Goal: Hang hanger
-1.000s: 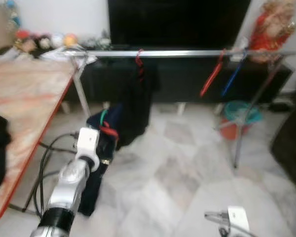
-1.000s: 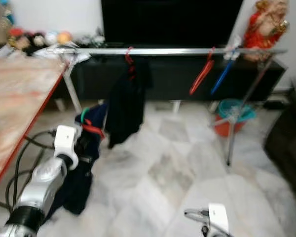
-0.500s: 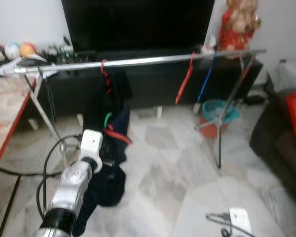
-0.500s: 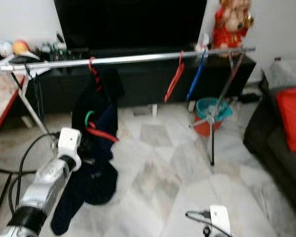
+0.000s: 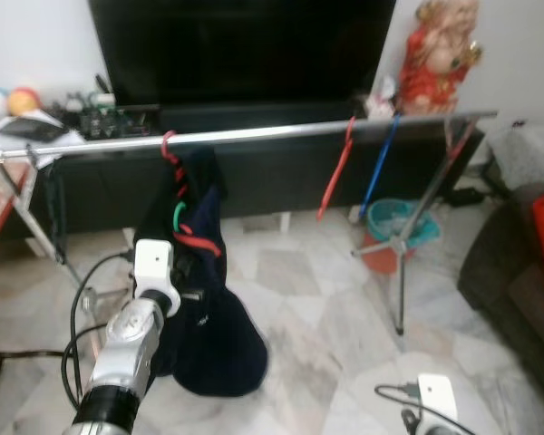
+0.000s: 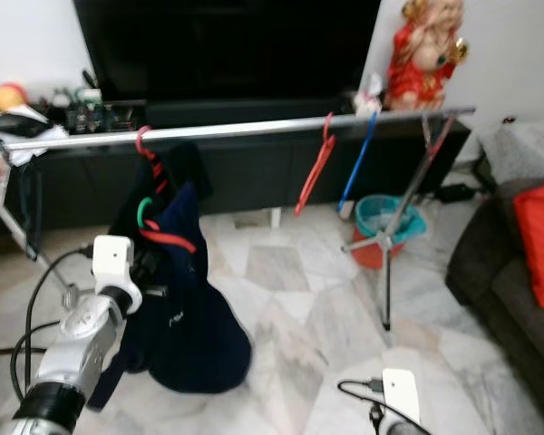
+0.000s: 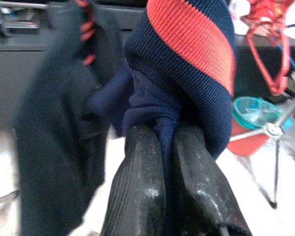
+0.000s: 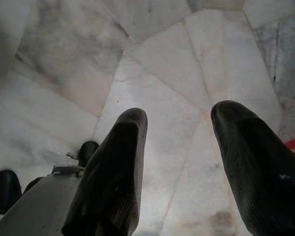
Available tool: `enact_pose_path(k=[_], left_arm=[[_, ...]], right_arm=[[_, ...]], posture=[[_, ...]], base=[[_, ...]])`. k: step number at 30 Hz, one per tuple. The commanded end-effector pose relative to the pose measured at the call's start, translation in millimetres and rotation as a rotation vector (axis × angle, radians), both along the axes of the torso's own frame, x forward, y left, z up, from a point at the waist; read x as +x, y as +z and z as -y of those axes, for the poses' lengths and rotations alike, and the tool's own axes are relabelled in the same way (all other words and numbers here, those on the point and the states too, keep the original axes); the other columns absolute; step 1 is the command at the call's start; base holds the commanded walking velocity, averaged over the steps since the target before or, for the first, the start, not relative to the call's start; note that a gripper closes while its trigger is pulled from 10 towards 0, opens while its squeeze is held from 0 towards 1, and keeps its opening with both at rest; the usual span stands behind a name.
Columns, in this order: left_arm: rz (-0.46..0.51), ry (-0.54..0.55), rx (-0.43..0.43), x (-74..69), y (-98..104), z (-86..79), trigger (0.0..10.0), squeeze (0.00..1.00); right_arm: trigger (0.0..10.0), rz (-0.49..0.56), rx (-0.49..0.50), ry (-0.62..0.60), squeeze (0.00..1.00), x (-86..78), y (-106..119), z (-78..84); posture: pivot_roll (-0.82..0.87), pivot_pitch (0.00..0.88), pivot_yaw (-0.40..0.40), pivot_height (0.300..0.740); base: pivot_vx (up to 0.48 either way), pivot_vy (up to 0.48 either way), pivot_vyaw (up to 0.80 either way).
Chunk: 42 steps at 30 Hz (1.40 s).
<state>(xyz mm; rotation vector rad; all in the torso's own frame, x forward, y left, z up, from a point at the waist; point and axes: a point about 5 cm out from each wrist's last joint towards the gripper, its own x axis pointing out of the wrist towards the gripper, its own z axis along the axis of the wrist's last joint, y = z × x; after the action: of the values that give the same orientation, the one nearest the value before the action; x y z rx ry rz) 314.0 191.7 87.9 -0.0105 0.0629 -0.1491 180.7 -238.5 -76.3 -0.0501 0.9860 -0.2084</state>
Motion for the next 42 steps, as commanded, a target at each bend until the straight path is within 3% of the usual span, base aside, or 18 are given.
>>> enact_pose_path(k=[1, 7, 16, 42], left_arm=[[0.008, 0.034, 0.002, -8.9, -3.2, -15.3, 10.0, 0.00], [0.018, 0.000, 0.018, -14.1, -2.2, -16.4, 10.0, 0.00], [0.054, -0.019, -0.007, -8.5, 6.1, -8.0, 10.0, 0.00], [0.083, -0.049, -0.008, -1.2, 18.1, 0.8, 10.0, 0.00]], right_arm=[[10.0, 0.003, 0.010, -0.001, 0.00, -1.4, -1.5, -3.4], [10.0, 0.003, 0.008, 0.001, 0.00, -1.7, -1.4, -2.7], [10.0, 0.006, 0.012, -0.018, 0.00, -3.0, -2.1, -3.1], [10.0, -0.004, 0.008, -0.016, 0.00, -2.5, -2.6, -5.1]], posture=[[0.13, 0.000, -0.054, 0.732], [0.14, 0.000, -0.057, 0.732], [0.14, 0.000, -0.053, 0.732], [0.14, 0.000, -0.042, 0.732]], base=[[0.000, 0.000, 0.00], [0.000, 0.000, 0.00], [0.000, 0.000, 0.00], [0.000, 0.052, -0.75]])
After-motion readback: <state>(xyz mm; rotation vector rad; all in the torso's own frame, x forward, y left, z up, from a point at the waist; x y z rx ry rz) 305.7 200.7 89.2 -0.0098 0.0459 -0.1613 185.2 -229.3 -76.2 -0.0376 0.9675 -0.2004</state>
